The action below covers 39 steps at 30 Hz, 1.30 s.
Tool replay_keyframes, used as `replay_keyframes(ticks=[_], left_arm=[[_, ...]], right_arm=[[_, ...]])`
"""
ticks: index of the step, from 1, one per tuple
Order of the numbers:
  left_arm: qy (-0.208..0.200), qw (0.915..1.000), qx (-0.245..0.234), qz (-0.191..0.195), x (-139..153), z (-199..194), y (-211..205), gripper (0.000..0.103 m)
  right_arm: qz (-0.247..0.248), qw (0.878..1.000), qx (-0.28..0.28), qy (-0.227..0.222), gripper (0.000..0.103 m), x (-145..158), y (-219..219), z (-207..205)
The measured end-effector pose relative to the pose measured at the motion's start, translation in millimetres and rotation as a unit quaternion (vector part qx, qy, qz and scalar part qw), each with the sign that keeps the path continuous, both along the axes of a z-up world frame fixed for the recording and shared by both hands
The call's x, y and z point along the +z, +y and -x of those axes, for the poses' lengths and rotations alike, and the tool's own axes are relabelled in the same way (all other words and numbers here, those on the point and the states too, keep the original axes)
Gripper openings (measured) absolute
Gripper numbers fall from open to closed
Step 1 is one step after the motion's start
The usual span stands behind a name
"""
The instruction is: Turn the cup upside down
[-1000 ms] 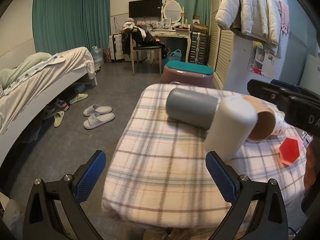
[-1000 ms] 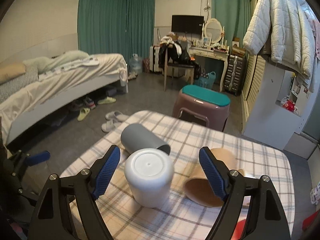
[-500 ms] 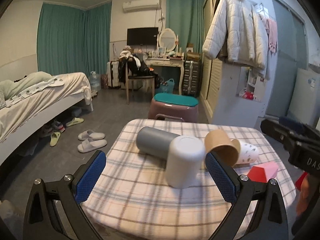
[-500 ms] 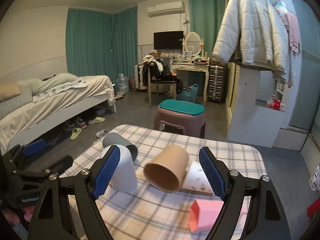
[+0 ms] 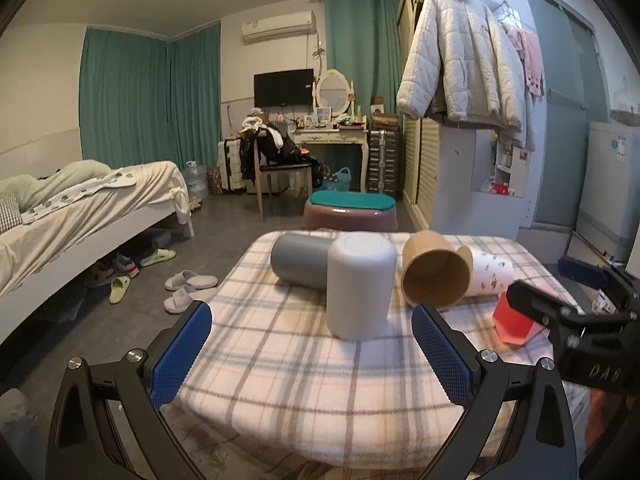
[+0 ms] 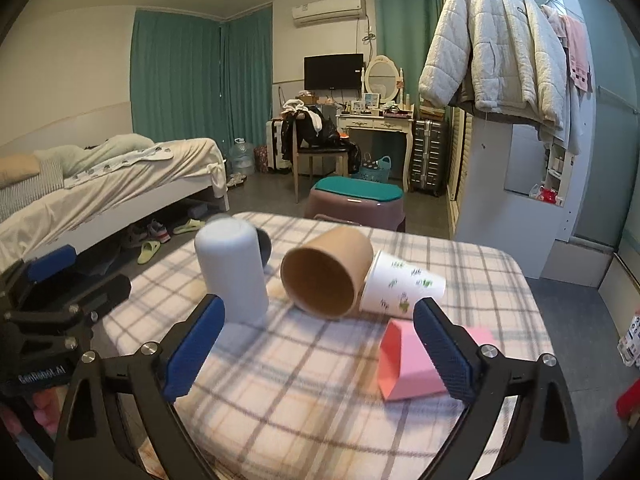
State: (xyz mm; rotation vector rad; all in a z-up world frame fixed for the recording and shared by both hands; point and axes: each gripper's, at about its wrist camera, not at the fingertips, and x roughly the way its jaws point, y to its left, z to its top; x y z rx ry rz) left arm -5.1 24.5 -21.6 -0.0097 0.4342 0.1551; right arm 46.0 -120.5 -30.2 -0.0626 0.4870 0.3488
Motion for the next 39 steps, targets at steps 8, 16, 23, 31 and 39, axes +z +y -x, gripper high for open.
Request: replay_keyframes(ticks=[8,16,23,31,39], left_arm=[[0.003,0.9999,0.013,0.01,-4,6,4,0.103],[-0.006,0.9998,0.012,0.013,-1,8,5,0.103],[-0.004,0.9999,0.008,0.009,-4,8,4,0.103],[-0.001,0.9999,0.01,0.012,-8,8,4,0.103],[0.002,0.9999,0.009,0.011,-9,8,5,0.103]], right_arm=[[-0.005,1.0,0.003,0.014,0.097,-11,2,0],[-0.004,1.0,-0.004,0.004,0.102,-8,-1,1],[0.0,1.0,-0.01,0.0,0.103,-8,0,1],[0.006,1.0,-0.009,0.002,0.103,-10,2,1],[0.009,1.0,-0.007,0.005,0.103,-13,5,0]])
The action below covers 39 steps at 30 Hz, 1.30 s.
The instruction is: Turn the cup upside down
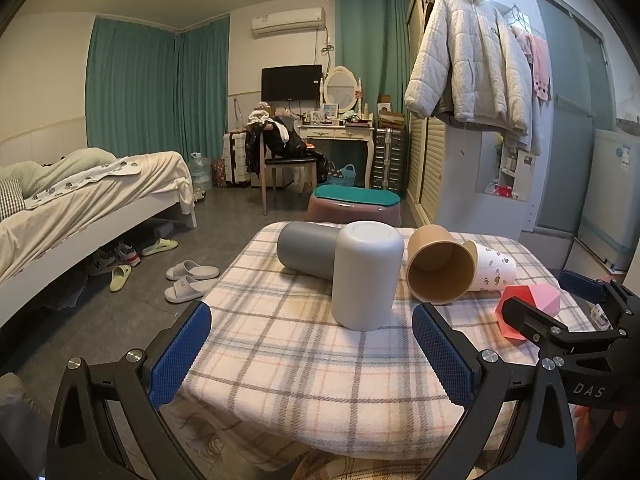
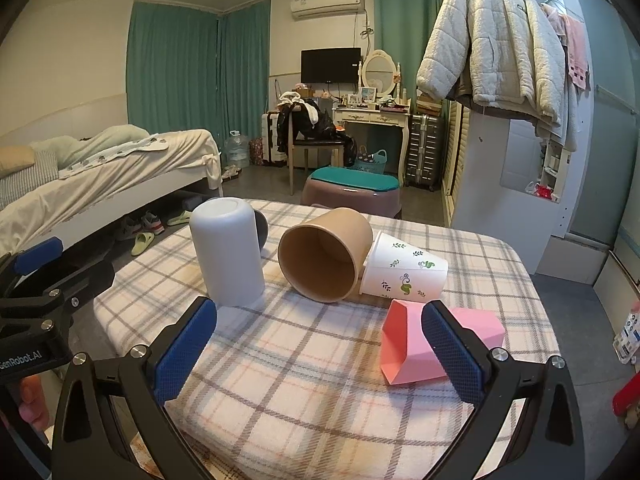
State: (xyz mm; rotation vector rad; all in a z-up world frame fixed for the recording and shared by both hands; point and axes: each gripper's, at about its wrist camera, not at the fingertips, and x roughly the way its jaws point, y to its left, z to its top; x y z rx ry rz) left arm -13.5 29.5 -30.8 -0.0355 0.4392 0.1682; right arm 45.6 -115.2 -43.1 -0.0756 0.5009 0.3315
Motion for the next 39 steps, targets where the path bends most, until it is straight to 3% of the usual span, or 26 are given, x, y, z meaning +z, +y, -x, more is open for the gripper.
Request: replay_keyframes(ticks=[39], left_arm=[[0.004,1.0,-0.001,0.0,-1.3,-0.4,0.2,0.103]], right_arm=[[-0.003,1.0,0.0,0.006,0.103,-4.2,-1.0,0.4]])
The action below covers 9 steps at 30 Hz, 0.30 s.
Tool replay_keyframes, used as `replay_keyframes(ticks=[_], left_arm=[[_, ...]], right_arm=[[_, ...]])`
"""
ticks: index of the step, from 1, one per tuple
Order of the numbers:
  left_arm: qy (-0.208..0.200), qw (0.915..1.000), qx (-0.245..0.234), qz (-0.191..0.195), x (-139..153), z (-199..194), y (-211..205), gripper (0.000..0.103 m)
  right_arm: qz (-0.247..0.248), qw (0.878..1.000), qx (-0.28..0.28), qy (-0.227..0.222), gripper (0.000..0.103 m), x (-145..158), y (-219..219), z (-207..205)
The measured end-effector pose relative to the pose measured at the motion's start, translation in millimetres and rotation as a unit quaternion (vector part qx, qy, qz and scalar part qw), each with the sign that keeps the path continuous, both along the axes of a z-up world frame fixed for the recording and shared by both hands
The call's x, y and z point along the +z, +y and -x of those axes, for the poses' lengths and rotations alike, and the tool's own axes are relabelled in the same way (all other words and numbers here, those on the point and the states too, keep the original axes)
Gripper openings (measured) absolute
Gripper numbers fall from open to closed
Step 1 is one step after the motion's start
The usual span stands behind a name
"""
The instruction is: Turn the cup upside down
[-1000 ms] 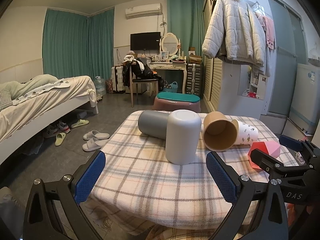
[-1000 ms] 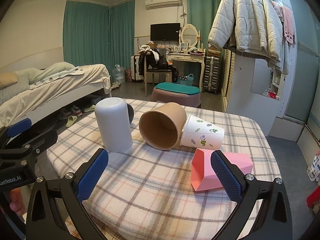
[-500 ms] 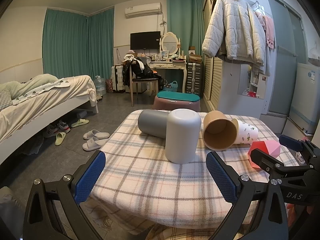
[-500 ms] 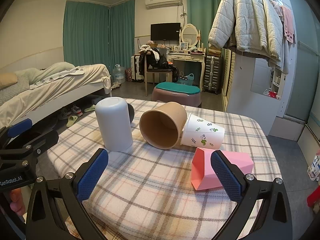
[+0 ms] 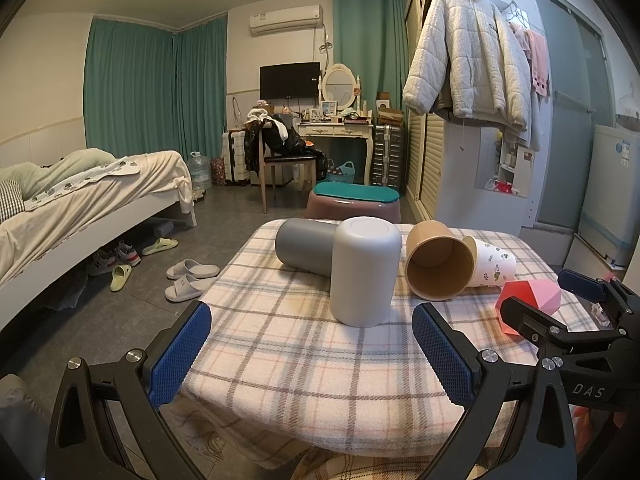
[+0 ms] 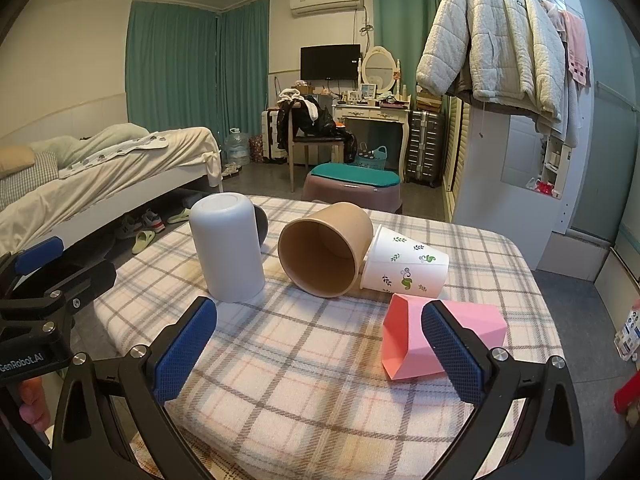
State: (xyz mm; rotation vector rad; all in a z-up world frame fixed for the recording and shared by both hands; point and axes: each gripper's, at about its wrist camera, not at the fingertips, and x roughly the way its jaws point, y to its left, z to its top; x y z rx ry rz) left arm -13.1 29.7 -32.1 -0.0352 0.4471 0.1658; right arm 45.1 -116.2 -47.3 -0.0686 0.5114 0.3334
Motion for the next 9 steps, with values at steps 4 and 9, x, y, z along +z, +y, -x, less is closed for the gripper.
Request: replay_keyframes(ticks=[4,9], left_arm=[[0.003,1.0,0.0,0.002,-2.2,0.4,-0.2,0.103],[0.007,1.0,0.0,0.001,-3.6,0.9,-1.6,0.103]], right_arm=[[-0.001,1.0,0.0,0.004,0.103,-1.0,-0.1,0.6],[-0.001,1.0,0.001,0.007,0.103,-1.7,0.0,0.0]])
